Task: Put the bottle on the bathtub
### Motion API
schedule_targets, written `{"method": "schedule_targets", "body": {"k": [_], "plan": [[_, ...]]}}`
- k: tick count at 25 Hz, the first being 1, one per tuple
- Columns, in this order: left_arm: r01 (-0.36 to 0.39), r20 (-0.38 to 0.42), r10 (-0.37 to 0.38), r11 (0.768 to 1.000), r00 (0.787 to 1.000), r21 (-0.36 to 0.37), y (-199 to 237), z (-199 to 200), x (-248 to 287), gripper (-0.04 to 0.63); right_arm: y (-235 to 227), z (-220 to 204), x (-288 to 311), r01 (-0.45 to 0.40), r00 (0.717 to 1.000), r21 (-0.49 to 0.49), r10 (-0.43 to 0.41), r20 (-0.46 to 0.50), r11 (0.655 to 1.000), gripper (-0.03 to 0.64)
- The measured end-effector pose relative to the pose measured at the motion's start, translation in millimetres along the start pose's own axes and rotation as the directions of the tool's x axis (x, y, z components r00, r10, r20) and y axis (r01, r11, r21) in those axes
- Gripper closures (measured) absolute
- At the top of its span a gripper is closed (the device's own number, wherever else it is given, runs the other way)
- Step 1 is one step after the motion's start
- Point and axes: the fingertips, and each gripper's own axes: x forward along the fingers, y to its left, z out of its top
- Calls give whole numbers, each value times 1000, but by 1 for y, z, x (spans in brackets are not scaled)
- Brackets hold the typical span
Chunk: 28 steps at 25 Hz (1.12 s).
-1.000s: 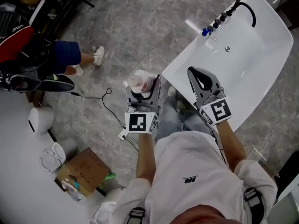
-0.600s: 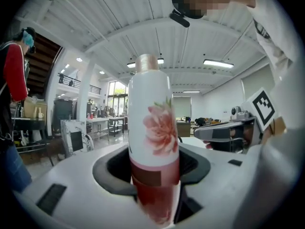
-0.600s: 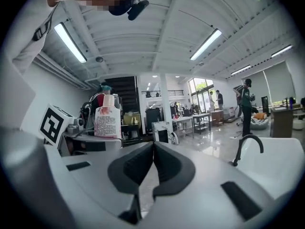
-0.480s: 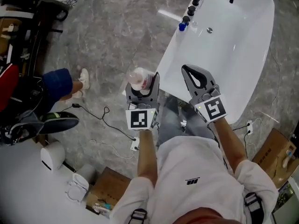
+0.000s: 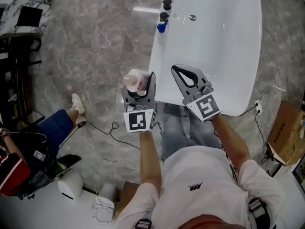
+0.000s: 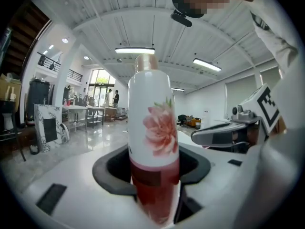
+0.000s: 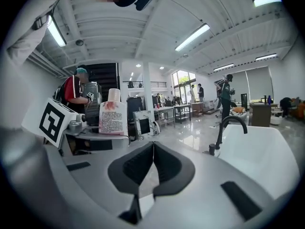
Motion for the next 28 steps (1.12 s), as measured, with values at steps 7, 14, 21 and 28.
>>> {"method": "schedule_targets", "body": {"k": [7,14,21,28], "plan": [[50,-43,-49,999,998,9,4,-53,55,374,-36,-55,22,58,998,40,-56,-42,997,623],[72,-74,-71,997,995,15,15,-103,105,374,-68,-112,49,92,993,67,-86,-80,993,621],[71,-102,-68,997,992,27,19,-157,145,374,-89,-169,66,120,987,80,-110,-117,990,621],[82,-119,-78,996,990,28,24,-199,169,374,-100,-209,82,144,982,99,-130,-137,985,621]]}}
